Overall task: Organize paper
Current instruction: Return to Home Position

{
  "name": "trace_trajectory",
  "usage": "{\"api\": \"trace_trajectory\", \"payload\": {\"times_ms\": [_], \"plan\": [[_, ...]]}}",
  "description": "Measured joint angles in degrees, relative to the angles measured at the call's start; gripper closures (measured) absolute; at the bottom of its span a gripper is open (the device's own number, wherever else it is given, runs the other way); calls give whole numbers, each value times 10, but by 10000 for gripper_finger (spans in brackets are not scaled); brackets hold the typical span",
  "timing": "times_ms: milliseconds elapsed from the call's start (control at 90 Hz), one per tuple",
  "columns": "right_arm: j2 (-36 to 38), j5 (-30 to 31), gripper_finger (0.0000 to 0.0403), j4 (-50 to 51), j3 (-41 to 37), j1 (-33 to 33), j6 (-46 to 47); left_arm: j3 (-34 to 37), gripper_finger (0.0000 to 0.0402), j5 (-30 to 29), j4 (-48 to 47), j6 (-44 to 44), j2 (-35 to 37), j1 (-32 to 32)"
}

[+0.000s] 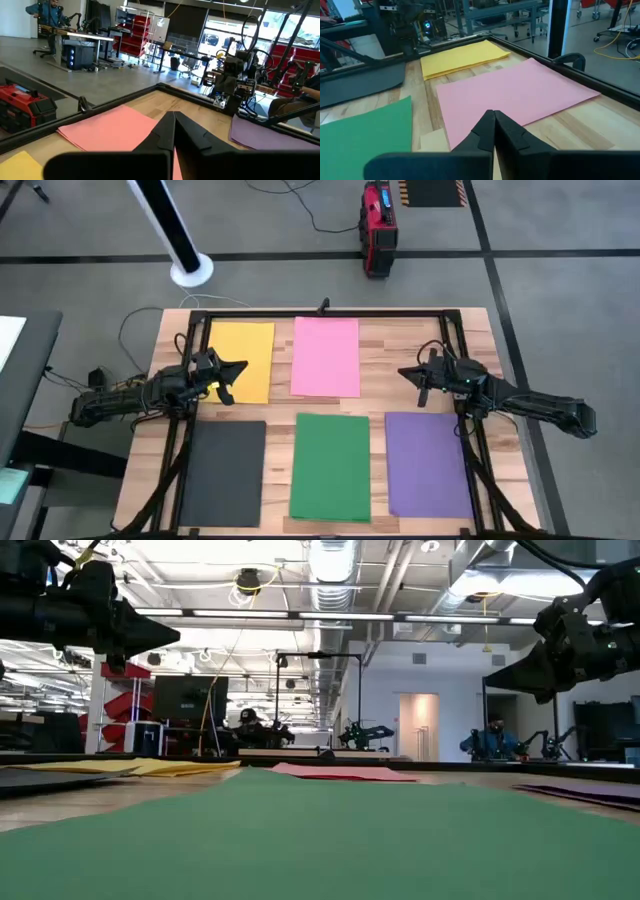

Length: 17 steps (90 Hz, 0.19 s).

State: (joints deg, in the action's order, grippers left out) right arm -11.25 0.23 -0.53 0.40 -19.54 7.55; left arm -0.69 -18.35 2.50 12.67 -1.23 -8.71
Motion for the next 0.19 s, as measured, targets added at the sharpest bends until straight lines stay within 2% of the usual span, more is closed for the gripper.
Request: {"api": "trace_trajectory", "payload": {"times_ms": [189], "plan": [[0,0,403,0,0,0,0,0,402,0,0,0,0,0]]}}
